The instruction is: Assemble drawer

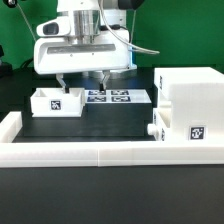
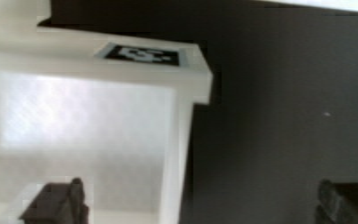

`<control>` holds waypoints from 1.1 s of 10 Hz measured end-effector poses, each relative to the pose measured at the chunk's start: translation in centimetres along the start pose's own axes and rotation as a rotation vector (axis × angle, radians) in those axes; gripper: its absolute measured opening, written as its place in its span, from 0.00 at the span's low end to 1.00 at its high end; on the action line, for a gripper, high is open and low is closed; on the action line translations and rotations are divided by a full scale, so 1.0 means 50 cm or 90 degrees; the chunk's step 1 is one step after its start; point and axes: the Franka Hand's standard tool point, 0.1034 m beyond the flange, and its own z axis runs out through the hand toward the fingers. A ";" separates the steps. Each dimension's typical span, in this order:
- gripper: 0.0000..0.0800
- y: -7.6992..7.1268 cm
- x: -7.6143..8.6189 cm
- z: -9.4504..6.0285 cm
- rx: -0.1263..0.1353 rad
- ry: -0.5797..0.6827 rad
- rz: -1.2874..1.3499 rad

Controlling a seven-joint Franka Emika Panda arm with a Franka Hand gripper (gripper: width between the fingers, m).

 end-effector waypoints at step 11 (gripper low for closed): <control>0.30 0.008 -0.031 0.048 -0.001 -0.001 -0.003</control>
Offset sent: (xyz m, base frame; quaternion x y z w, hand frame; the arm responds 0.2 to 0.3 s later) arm -0.0074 -0.0051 -0.0267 0.0061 0.0145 0.0081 0.9998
